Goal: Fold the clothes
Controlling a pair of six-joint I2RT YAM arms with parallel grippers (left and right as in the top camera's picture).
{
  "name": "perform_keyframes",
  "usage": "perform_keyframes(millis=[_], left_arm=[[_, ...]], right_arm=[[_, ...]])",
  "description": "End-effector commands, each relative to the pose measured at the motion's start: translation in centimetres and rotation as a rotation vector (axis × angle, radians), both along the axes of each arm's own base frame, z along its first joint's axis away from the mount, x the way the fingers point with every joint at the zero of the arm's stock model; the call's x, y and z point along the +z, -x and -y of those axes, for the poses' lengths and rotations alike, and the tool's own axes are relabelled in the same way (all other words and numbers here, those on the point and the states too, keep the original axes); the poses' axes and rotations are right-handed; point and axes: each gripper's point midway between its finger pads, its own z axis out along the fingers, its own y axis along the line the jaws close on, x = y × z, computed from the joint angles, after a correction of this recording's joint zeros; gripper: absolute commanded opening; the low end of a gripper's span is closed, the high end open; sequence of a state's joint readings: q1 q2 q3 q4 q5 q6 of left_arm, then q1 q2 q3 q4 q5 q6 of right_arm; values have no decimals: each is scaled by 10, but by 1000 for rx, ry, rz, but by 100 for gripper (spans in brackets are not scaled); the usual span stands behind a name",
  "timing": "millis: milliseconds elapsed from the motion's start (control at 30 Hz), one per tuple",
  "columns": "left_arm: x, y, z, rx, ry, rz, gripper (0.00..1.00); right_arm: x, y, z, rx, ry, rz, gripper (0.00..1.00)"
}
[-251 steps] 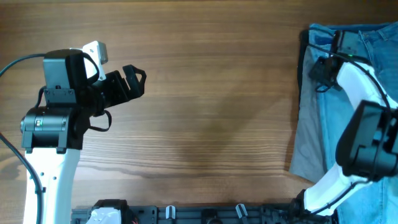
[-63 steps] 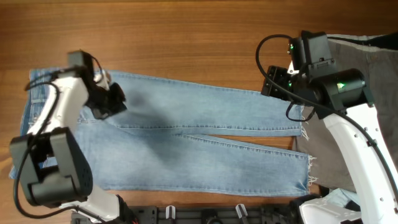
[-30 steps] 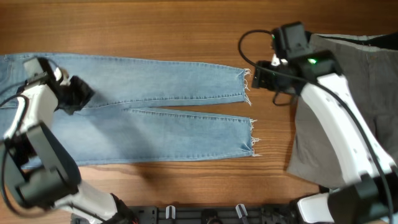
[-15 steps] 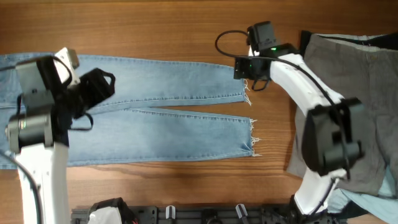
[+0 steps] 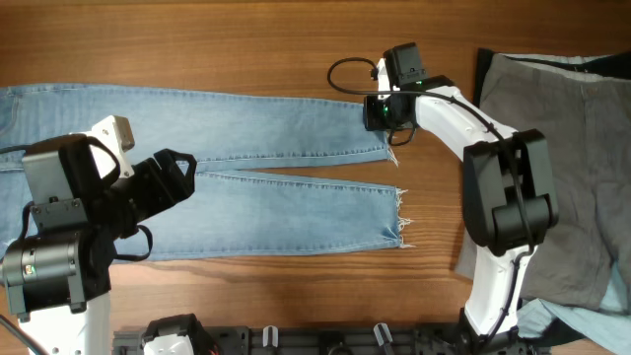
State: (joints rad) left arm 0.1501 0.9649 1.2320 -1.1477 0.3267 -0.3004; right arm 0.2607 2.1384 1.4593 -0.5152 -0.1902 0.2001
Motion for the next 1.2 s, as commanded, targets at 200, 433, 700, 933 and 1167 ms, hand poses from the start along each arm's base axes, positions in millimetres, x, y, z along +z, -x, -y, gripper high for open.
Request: perform_keyframes(millis=[200, 433, 700, 933, 1167], left_arm=[[3, 0, 1, -11, -9, 10, 78], [5, -3, 0, -10, -11, 25, 82], [2, -5, -17, 55, -86, 18, 96], [-1, -2, -58, 292, -175, -18, 100], [-10, 1, -103, 494, -174, -71, 100]], right_arm=[[66, -95, 77, -214, 62, 278, 4], [133, -139, 138, -312, -4, 438, 5], [146, -111, 145, -283, -124, 340, 86], [216, -45, 139, -278, -141, 279, 87], [241, 44, 132, -292, -128, 91, 72]])
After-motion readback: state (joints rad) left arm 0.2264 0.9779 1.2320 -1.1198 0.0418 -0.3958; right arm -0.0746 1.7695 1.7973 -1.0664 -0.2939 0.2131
